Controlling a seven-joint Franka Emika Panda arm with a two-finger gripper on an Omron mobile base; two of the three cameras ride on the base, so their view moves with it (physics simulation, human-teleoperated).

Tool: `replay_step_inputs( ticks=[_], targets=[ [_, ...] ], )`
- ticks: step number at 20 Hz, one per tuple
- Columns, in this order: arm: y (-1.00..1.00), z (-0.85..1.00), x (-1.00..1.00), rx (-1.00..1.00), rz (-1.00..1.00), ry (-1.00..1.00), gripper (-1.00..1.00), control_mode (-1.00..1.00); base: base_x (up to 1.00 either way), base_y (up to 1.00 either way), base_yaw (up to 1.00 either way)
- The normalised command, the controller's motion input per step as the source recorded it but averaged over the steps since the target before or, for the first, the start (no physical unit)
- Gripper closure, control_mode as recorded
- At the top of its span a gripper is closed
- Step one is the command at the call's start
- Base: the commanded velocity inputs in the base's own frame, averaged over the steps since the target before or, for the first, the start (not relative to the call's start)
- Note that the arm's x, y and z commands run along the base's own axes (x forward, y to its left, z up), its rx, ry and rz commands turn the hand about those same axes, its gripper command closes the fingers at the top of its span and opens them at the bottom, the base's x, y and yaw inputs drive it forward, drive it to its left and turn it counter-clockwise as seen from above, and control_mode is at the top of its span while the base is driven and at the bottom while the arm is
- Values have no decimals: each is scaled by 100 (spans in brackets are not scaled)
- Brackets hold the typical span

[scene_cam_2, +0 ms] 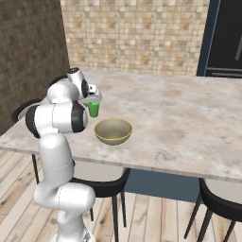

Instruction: Place the cup inside the bowl on the dining table and move the bowl to any counter.

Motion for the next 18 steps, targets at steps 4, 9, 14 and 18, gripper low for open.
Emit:
replay_step_inputs(
  ticks=[4, 9, 14, 18],
  targets=[
    [0, 2, -18, 0, 0, 0, 100, -100, 0, 0, 0],
    [0, 4, -24, 0, 0, 0, 100, -100, 0, 0, 0],
    [0, 2, -20, 0, 0, 0, 100, -100, 0, 0, 0],
    [0, 0, -15, 0, 0, 0, 100, -100, 0, 0, 0]
  ],
)
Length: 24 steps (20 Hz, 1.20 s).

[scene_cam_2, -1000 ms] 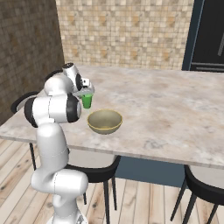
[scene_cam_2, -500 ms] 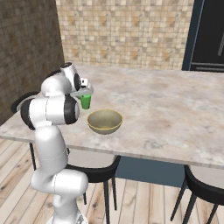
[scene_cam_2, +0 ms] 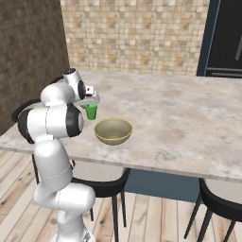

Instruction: Place the cup inside the bowl on the dining table and move the bowl to any counter.

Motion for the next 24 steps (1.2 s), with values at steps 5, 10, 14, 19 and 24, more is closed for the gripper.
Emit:
replay_step_inputs(
  ticks=[5, 10, 14, 19, 24],
  targets=[
    [-12, 0, -3, 0, 0, 0, 100, -100, 0, 0, 0],
    [-17, 1, -2, 0, 0, 0, 100, -100, 0, 0, 0],
    [-18, 7, -6, 0, 0, 0, 100, -100, 0, 0, 0],
    [-23, 2, -11, 0, 0, 0, 100, -100, 0, 0, 0],
    [-33, 0, -12, 0, 0, 0, 100, -100, 0, 0, 0]
  ],
)
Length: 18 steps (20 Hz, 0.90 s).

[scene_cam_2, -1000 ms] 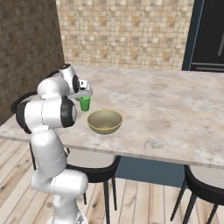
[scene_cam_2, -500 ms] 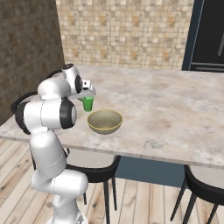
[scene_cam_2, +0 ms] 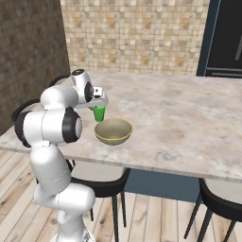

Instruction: Place the cup inside the bowl on the dining table and move the bowl to any counter.

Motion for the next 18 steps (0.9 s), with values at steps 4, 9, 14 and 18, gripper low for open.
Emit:
replay_step_inputs(
  ticks=[4, 9, 14, 18],
  targets=[
    [-34, 0, -7, 0, 0, 0, 100, -100, 0, 0, 0],
    [-28, 0, -13, 0, 0, 0, 100, -100, 0, 0, 0],
    [-13, 0, -20, 0, 1, 0, 100, -100, 0, 0, 0],
    [-18, 0, -16, 0, 1, 0, 100, -100, 0, 0, 0]
  ],
)
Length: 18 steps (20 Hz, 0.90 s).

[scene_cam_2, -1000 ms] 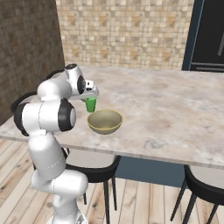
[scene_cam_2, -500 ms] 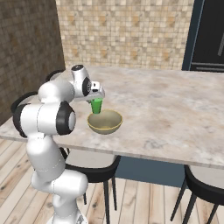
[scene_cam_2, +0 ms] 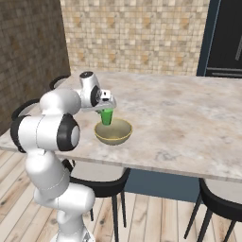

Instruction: Place the cup inside the bowl on the dining table and move the bowl to any counter.

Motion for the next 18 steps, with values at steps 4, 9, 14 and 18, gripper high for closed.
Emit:
replay_step_inputs(
  ticks=[4, 9, 14, 18],
  targets=[
    [-13, 0, -9, 0, 2, 0, 100, -100, 0, 0, 0],
    [-11, -5, 0, 0, 2, 0, 100, -100, 0, 0, 0],
    [-7, -15, 0, 0, 2, 0, 100, -100, 0, 0, 0],
    [-4, -18, 0, 0, 2, 0, 100, -100, 0, 0, 0]
  ],
)
